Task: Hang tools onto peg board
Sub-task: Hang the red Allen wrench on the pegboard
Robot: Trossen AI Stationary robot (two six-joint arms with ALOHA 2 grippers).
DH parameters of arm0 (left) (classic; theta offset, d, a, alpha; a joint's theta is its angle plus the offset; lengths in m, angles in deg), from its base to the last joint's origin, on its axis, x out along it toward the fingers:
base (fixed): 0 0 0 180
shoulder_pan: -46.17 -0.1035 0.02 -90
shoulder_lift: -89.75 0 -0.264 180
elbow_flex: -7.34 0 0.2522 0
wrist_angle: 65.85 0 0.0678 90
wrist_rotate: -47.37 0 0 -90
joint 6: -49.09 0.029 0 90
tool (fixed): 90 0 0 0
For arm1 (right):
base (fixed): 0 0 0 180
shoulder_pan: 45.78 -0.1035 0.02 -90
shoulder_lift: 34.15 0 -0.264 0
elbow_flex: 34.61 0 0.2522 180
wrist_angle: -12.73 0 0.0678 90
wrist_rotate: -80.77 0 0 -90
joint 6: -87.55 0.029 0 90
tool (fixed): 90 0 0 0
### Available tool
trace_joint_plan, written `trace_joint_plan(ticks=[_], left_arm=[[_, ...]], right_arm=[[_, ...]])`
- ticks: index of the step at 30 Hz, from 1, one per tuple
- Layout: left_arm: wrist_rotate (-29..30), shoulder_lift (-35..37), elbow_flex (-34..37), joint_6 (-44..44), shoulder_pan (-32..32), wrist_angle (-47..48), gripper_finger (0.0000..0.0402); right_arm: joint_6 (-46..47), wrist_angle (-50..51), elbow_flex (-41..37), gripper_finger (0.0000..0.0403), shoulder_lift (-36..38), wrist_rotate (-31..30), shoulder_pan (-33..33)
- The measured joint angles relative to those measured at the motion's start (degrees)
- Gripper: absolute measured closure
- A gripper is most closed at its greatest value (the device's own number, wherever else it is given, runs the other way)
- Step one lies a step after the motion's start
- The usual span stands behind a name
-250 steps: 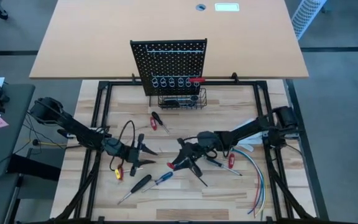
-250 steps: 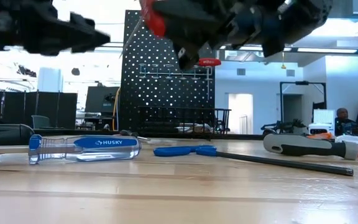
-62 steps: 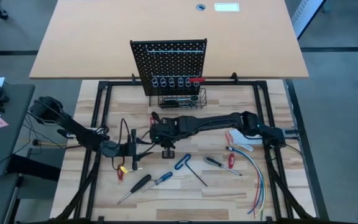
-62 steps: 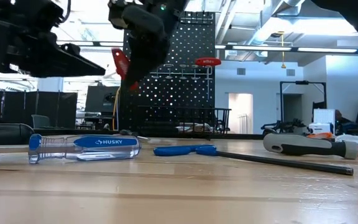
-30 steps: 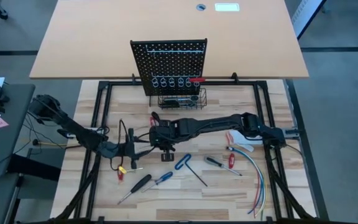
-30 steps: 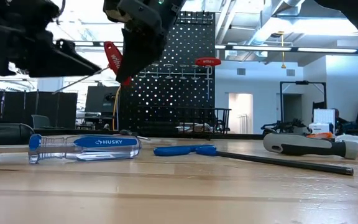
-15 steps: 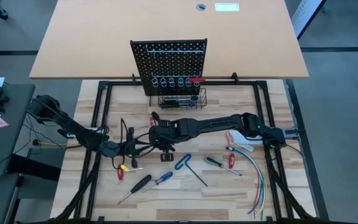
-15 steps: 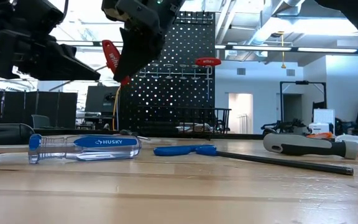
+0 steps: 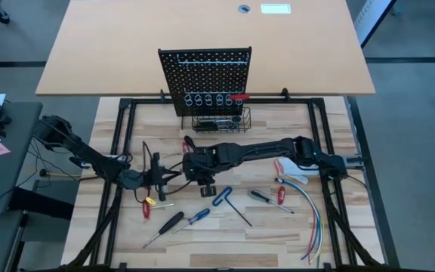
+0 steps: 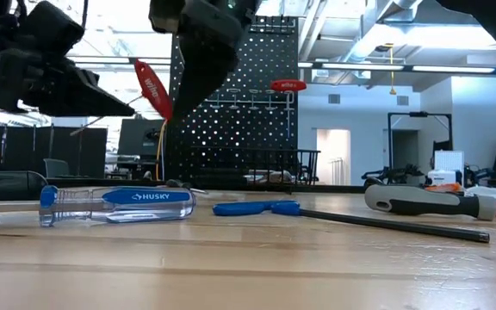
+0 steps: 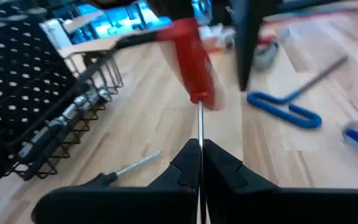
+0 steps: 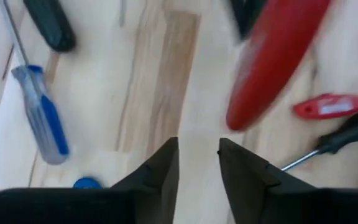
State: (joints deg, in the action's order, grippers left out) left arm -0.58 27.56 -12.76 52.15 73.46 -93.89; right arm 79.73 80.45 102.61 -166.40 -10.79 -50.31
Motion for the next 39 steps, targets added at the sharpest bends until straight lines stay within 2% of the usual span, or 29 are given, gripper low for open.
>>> trace_joint_plan(ticks=[5, 11, 14, 17, 21, 25, 28, 34, 39], left_arm=[[0.0, 4.7, 4.6, -0.1, 1.0, -7.2, 0.0401], [-2.4, 8.2, 5.7, 2.8, 2.4, -12.0, 0.0401], [-2.9, 8.2, 5.8, 4.6, 3.2, -14.9, 0.0401], [-3.1, 8.2, 5.8, 6.0, 3.7, -17.4, 0.0401], [-6.1, 8.2, 5.8, 9.3, 3.6, -23.9, 0.0401], [-8.3, 8.2, 3.5, 15.1, 3.6, -24.9, 0.0401], [-11.2, 8.3, -0.4, 20.4, 3.2, -25.0, 0.0401], [-15.2, 8.2, -9.3, 28.2, 1.2, -18.8, 0.0401], [-15.3, 8.1, -17.3, 32.8, -0.3, -12.2, 0.0401]], right_arm=[[2.7, -5.2, -10.6, 0.0253, 0.4, 0.8, 0.3], [6.3, -25.7, -25.7, 0.0248, 4.7, 0.0, -1.2], [7.3, -36.3, -33.7, 0.0252, 8.5, -4.0, -3.0], [7.3, -46.9, -41.0, 0.0256, 13.7, -11.3, -5.4], [3.3, -69.6, -50.8, 0.0260, 19.6, -19.0, -8.5], [-6.0, -97.1, -58.5, 0.0261, 20.4, -21.6, -11.5], [-12.4, -107.1, -60.1, 0.0261, 20.5, -22.6, -12.4], [-22.9, -113.2, -58.6, 0.0256, 20.9, -22.8, -11.9], [-27.5, -115.8, -55.5, 0.0214, 23.6, -21.5, -11.5]])
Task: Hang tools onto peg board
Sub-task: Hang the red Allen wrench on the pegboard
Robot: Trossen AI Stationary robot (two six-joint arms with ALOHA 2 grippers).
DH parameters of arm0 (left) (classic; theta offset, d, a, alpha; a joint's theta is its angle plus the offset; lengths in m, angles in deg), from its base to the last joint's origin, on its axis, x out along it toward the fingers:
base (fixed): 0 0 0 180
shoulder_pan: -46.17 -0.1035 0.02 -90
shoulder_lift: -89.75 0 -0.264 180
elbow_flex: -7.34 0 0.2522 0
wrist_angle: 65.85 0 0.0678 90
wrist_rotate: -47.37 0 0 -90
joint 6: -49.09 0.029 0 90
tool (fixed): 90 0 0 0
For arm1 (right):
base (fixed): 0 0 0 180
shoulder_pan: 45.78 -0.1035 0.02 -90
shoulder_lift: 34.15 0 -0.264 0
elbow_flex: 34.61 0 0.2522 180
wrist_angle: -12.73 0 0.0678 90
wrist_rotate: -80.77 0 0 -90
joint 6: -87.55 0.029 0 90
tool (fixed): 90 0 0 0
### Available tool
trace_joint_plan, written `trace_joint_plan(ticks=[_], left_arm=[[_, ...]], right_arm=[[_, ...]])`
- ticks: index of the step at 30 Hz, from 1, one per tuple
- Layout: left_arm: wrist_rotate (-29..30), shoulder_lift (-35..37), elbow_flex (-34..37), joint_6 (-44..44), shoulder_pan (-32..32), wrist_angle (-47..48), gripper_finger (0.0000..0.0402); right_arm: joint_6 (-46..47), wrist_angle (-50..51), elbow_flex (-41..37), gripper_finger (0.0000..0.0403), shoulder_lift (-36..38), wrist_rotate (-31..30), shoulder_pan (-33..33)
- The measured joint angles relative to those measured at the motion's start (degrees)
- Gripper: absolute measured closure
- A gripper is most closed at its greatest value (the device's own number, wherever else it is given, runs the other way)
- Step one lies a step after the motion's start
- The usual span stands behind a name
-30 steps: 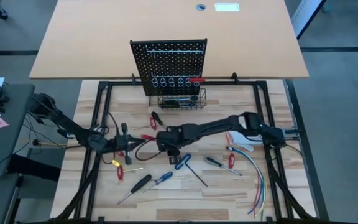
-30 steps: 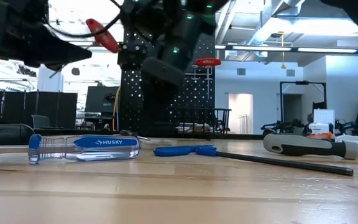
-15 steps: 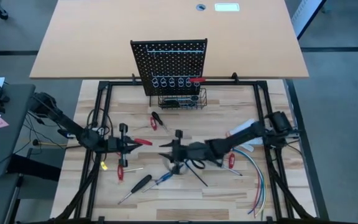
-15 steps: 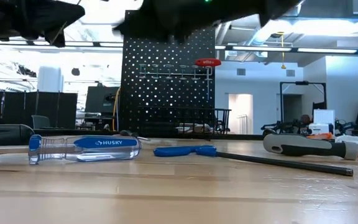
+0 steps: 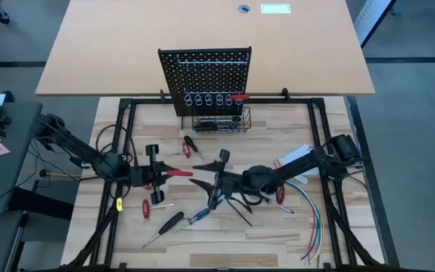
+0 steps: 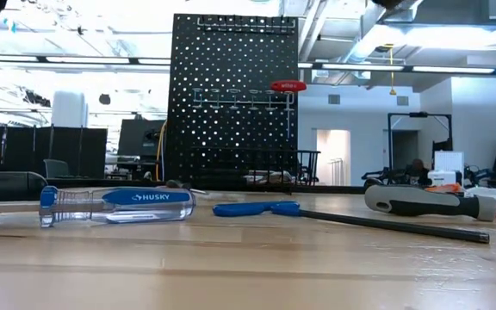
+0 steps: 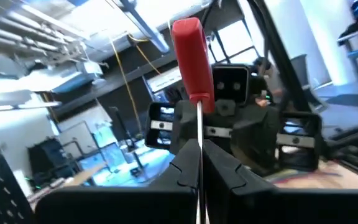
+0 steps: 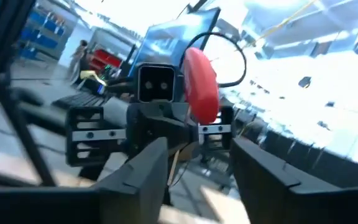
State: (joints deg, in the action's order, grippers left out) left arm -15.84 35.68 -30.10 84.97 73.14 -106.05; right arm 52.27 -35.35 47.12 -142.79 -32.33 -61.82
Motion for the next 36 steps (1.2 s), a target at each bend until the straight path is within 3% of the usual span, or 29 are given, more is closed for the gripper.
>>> trace_joint_plan(ticks=[5, 10, 17, 28, 36], left_arm=[[0.0, 0.1, -6.0, 3.4, -0.5, 2.1, 0.0401], [0.0, 0.1, -7.0, 3.9, -0.5, 2.4, 0.0401], [-0.1, 0.1, -7.0, 3.7, -0.5, 3.6, 0.0401], [-0.2, 0.1, -7.0, 4.2, -0.5, 5.3, 0.0401], [0.3, 0.1, -7.0, 5.7, -0.5, 6.8, 0.0401]], right_arm=[[-2.5, 1.2, 3.7, 0.0165, 1.9, 2.0, 0.6], [-2.6, 7.2, 8.5, 0.0164, 2.4, 8.0, 1.3], [-2.3, 12.7, 10.7, 0.0200, 2.3, 10.0, 1.2], [-2.3, 12.5, 10.7, 0.0307, 2.3, 9.9, 1.1], [-4.4, 12.7, 10.7, 0.0320, 2.3, 9.0, 0.8]])
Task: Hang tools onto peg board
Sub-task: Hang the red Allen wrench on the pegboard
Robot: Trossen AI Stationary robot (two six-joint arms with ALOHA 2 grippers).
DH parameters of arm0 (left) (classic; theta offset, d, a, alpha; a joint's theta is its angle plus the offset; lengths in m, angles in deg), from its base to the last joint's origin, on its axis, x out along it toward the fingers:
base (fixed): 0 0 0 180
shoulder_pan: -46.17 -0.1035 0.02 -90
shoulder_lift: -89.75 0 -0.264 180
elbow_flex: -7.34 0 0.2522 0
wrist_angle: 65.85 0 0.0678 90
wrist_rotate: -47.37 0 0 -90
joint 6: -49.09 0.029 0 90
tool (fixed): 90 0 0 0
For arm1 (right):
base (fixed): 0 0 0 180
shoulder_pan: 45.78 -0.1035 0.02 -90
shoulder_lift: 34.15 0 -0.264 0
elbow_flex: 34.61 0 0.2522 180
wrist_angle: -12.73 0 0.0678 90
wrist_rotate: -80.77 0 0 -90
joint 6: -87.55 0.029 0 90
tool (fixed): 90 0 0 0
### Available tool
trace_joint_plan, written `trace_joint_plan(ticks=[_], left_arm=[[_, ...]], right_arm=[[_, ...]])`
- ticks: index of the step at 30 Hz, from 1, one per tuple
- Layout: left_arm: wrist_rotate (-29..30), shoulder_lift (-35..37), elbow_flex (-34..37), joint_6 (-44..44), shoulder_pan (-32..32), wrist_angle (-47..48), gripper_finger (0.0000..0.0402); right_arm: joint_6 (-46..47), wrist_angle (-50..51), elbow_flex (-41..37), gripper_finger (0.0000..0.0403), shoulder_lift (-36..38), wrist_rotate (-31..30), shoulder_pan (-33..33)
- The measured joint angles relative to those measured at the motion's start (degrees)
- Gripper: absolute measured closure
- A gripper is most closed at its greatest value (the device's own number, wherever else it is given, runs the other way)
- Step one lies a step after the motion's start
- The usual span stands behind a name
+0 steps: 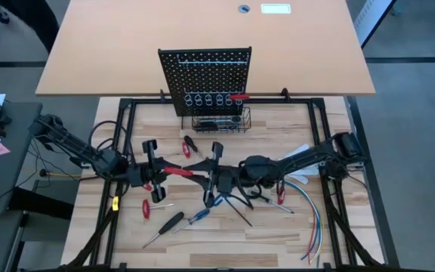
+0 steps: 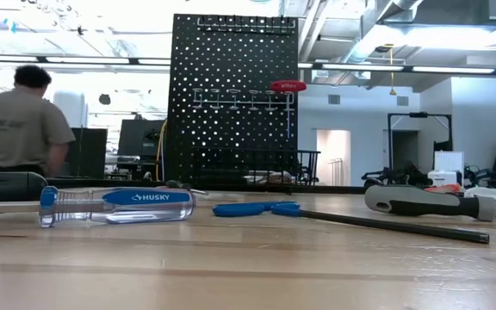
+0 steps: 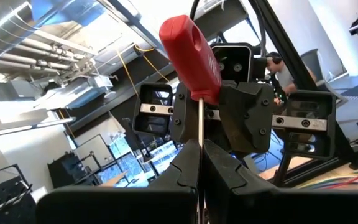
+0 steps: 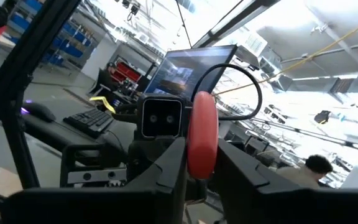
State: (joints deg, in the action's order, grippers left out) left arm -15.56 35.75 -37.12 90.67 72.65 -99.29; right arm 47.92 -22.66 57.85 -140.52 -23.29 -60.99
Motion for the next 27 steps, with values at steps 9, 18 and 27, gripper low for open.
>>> trace_joint_plan(ticks=[9, 18, 27], left_arm=[[0.3, 0.0, 0.0, 0.6, -0.1, 0.3, 0.0401], [0.2, 0.1, -0.1, -0.5, -3.0, 2.6, 0.0401], [2.6, 0.0, -0.5, -0.9, -3.5, 4.4, 0.0401]], right_arm=[[-3.8, -0.2, 0.0, 0.0322, -0.1, -3.9, -1.0], [-4.0, -0.3, 0.0, 0.0354, -0.1, -6.5, -1.1], [-4.4, 0.0, 0.0, 0.0310, -0.1, -9.1, -1.2]])
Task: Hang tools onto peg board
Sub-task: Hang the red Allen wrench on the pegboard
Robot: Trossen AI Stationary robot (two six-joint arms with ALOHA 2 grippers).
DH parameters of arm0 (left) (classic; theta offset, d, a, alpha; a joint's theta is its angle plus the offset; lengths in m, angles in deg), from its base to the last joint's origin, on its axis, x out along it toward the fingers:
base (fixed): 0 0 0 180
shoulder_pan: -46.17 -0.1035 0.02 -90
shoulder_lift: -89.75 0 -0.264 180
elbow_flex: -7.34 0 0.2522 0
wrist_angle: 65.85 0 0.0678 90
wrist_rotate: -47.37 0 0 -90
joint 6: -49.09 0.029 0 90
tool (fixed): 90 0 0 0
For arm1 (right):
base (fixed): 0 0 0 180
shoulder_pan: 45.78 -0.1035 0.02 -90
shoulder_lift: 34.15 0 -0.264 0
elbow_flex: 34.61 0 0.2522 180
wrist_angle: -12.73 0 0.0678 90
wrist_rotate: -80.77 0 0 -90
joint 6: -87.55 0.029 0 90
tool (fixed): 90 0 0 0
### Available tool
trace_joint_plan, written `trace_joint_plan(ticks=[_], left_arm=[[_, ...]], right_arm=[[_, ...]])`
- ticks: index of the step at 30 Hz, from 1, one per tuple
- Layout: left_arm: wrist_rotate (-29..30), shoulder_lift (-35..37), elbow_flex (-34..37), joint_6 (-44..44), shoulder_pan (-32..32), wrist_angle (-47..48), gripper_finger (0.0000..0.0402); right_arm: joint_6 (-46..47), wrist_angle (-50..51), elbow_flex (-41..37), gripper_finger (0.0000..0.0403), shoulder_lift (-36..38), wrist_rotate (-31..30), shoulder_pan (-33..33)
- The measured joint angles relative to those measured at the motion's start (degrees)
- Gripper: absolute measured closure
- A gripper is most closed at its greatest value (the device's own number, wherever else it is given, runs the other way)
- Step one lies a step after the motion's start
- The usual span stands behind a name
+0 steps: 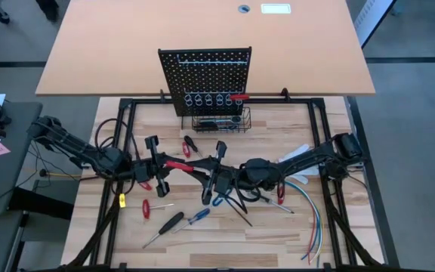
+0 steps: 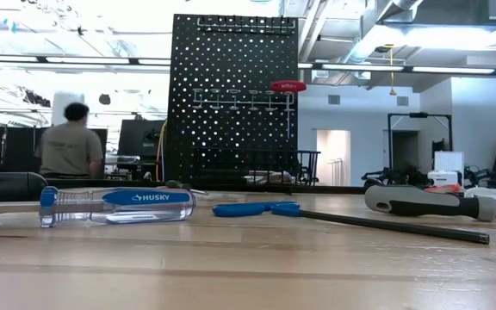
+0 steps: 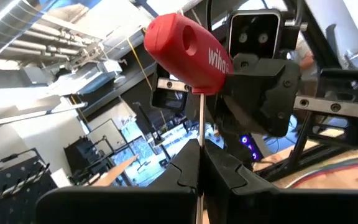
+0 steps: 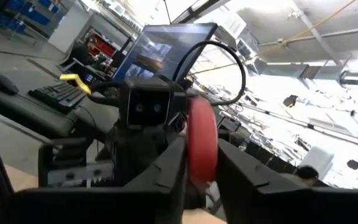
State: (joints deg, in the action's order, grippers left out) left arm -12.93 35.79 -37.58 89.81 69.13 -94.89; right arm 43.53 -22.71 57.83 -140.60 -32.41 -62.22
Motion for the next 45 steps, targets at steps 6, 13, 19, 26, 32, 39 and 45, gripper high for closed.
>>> trace_joint_plan(ticks=[6, 13, 19, 26, 32, 39, 45], left_arm=[[1.6, -0.1, -3.5, -2.1, 0.0, 9.0, 0.0401], [1.4, -0.1, -4.6, -3.7, 0.0, 11.8, 0.0401], [1.2, -0.1, -4.6, -3.7, 0.0, 11.7, 0.0401], [1.7, 0.0, -4.6, -2.0, 0.0, 11.7, 0.0392], [14.1, 1.0, -4.7, 2.1, 0.1, 11.8, 0.0308], [20.8, 1.9, -4.7, 4.6, 0.0, 11.7, 0.0240], [21.0, 1.9, -4.7, 4.7, 0.0, 11.9, 0.0236]], right_arm=[[-0.1, -0.7, 0.0, 0.0244, 0.0, -1.8, -0.2], [-0.2, -0.2, 0.0, 0.0261, 0.0, -4.4, 0.0], [-0.7, 0.9, 0.0, 0.0303, 0.0, -5.2, 0.2], [-0.7, 1.0, 0.0, 0.0355, 0.0, -6.4, -0.1], [-2.9, 10.5, 4.0, 0.0355, 2.5, -24.6, -1.6], [18.0, 47.0, 11.3, 0.0355, 10.5, -36.1, 3.6], [39.6, 72.1, 16.3, 0.0355, 16.0, -18.5, 16.9]])
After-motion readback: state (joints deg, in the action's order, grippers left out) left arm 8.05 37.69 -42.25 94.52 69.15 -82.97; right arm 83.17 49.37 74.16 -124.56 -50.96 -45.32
